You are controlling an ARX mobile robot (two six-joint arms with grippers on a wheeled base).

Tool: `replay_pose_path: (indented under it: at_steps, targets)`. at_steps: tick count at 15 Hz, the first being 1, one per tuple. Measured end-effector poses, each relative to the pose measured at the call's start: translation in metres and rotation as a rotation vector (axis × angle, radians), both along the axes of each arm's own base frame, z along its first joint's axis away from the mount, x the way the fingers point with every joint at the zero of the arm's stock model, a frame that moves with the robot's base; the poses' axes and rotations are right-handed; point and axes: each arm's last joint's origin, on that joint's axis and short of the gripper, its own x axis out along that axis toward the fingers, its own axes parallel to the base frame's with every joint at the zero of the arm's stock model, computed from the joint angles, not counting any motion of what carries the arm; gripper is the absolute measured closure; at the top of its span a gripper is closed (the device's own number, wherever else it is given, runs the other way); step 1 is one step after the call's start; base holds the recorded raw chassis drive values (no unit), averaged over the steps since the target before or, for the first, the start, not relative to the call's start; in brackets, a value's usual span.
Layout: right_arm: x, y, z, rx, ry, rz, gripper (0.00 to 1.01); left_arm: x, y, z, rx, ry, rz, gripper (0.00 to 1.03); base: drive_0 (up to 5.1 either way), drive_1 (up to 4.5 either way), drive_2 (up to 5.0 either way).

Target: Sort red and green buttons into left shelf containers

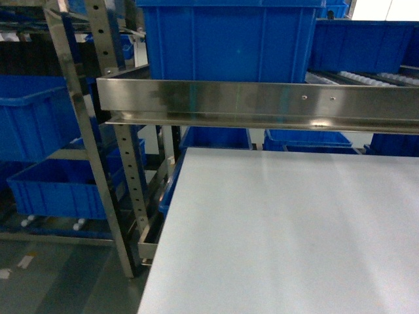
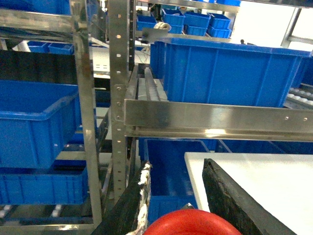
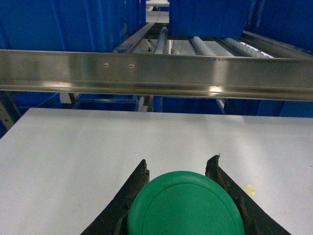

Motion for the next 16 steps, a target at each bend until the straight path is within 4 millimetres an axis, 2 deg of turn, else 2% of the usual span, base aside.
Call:
replay_pose_path:
  at_steps: [16]
  targets:
    - [0.0, 0.0, 0.0001, 0.0, -0.001, 0.0, 0.7, 0.0, 0.0004, 0.0, 0.0, 0.0, 0.003, 0.74, -5.0, 2.41, 2.4]
